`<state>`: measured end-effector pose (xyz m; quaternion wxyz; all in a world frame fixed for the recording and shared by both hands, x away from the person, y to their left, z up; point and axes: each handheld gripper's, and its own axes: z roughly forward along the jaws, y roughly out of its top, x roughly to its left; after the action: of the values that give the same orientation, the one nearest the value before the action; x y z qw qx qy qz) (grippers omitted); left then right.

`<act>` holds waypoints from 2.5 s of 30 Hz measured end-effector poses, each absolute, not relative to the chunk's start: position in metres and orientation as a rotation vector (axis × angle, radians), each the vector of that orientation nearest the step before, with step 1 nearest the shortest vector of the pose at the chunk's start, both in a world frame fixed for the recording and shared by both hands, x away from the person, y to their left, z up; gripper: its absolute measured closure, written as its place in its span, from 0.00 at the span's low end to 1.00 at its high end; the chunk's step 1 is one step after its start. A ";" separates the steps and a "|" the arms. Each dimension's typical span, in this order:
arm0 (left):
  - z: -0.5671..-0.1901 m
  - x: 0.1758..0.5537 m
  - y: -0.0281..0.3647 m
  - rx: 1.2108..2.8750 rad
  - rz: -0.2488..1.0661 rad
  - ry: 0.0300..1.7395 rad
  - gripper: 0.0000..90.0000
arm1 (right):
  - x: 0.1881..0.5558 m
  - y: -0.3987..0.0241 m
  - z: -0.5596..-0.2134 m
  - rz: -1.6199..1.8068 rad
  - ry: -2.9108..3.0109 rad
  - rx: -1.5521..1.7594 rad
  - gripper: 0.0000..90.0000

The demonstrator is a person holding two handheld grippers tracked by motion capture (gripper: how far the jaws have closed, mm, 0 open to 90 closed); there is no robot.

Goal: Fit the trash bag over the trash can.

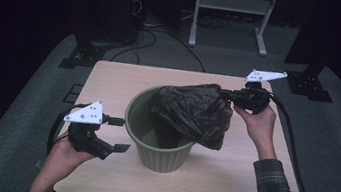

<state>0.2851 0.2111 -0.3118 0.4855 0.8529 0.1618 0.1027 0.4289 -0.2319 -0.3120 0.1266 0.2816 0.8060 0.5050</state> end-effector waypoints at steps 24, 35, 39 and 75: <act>-0.255 0.325 0.099 2.134 0.254 0.128 0.25 | 0.432 -0.233 -0.313 1.469 2.354 0.834 1.00; -0.265 0.341 0.068 2.169 0.256 0.114 0.33 | 0.432 -0.231 -0.314 1.477 2.358 0.833 1.00; -0.266 0.344 0.068 2.181 0.246 0.102 0.68 | 0.432 -0.232 -0.313 1.475 2.359 0.833 1.00; -0.278 0.362 0.097 2.167 0.206 0.316 1.00 | 0.320 -0.267 -0.310 1.593 2.401 0.744 0.65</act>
<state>0.3618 0.0968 -0.2776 0.4539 0.8778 0.1282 0.0836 0.3202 -0.2668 -0.3098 0.0827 0.2492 0.8041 0.5334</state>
